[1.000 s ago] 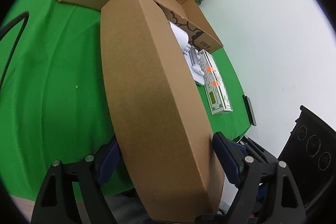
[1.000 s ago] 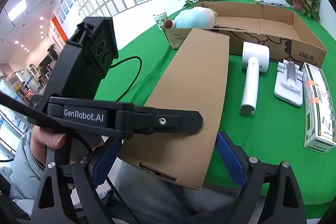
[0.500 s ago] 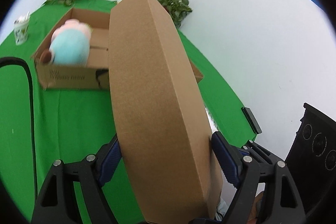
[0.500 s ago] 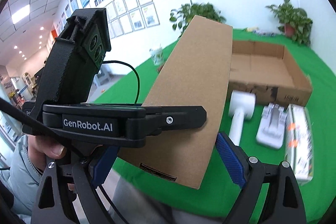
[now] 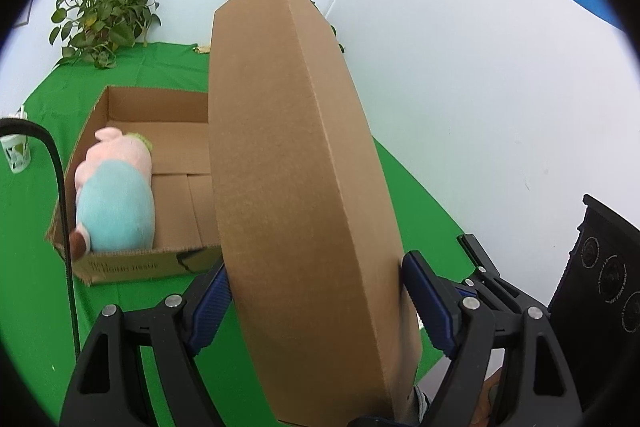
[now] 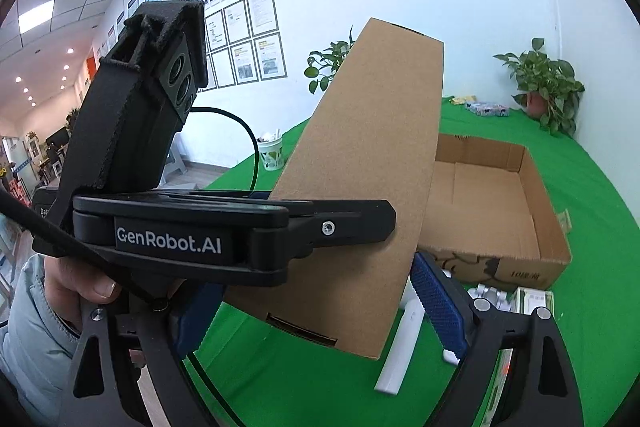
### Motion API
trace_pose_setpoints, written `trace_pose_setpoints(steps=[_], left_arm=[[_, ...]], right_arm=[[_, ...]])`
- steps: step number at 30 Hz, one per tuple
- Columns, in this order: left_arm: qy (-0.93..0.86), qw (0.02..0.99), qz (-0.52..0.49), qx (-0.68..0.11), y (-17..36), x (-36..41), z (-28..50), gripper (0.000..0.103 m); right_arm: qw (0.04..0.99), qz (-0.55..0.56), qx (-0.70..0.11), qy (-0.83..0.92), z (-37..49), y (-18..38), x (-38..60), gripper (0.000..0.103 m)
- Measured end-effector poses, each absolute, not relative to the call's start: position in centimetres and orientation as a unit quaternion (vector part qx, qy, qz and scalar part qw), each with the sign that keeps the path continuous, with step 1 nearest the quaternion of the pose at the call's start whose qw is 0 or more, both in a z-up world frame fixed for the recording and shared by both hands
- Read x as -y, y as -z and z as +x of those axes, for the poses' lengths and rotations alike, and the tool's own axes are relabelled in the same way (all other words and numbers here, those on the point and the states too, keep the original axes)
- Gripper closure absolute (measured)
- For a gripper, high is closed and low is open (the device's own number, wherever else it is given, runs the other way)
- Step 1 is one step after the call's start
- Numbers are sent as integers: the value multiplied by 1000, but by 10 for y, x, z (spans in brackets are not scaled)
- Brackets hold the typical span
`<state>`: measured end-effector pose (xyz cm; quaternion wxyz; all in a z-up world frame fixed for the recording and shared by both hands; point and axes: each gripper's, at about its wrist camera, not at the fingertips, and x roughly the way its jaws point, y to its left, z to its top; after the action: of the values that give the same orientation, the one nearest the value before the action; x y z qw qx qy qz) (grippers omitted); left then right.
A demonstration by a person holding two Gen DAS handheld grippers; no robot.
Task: Organize objects
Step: 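Lift the long brown box with the left gripper and carry it over the open box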
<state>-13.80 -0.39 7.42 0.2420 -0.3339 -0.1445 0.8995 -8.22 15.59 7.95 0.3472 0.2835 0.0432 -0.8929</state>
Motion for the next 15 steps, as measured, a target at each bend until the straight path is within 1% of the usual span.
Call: trace_pose_setpoints(steps=[7,15], left_arm=[[-908,239,-316,136,-90,11,-161,22],[-911,230,-312,144,-100,29,-195,22]], right_arm=[[342,273,-61,897,-112,-94,-139,14],[348,275,-72,893,-156,-113,-110,14]])
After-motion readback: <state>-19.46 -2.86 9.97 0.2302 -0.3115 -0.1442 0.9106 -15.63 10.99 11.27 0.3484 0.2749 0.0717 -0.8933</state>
